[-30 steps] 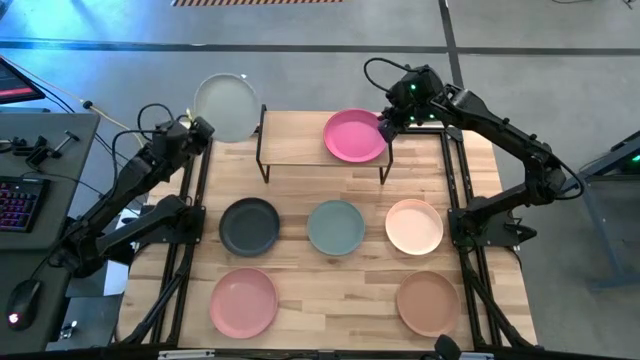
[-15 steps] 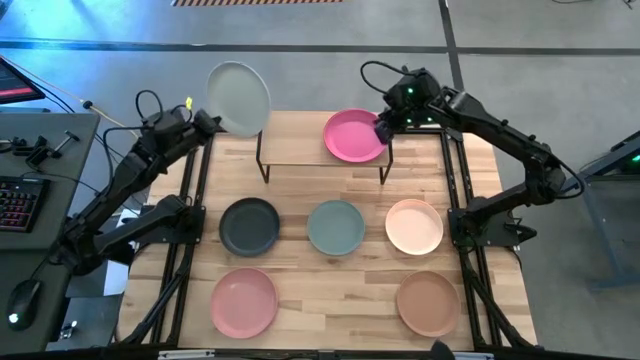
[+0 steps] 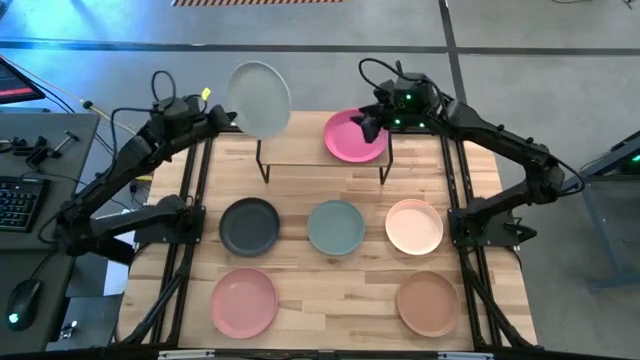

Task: Place and stack plates onto a shelf
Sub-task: Stack the white plate on top of the pink plate on the shelf

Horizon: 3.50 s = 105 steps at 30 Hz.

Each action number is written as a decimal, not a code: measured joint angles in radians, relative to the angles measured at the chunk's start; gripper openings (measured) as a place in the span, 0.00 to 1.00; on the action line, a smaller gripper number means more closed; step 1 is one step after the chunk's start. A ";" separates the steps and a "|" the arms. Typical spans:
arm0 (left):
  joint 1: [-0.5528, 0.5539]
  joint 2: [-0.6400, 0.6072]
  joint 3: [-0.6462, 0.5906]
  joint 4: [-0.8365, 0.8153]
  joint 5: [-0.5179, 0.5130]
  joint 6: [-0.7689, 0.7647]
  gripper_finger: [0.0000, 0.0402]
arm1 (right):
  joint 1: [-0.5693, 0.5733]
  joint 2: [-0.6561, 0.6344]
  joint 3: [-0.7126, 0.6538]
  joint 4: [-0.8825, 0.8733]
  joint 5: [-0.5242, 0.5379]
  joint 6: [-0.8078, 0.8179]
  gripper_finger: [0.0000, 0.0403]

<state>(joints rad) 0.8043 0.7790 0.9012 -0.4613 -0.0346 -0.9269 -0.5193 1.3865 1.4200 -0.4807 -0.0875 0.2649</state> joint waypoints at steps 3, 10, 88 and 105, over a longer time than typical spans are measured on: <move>-0.026 0.041 0.004 0.004 -0.001 -0.010 0.00 | 0.018 0.000 0.000 0.065 0.000 0.007 0.48; -0.108 0.116 0.004 0.028 -0.045 -0.011 0.00 | 0.055 0.000 0.000 0.165 0.104 0.074 0.48; -0.270 0.510 0.299 -0.135 -0.185 0.121 0.00 | 0.167 0.401 0.510 -0.446 0.409 0.164 0.15; -0.270 0.510 0.298 -0.103 -0.179 0.184 0.07 | 0.166 0.401 0.510 -0.461 0.408 0.160 0.00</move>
<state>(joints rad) 0.5346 1.2888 1.1992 -0.5647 -0.2137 -0.7428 -0.3534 1.7870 1.9297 -0.9417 0.3200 0.4253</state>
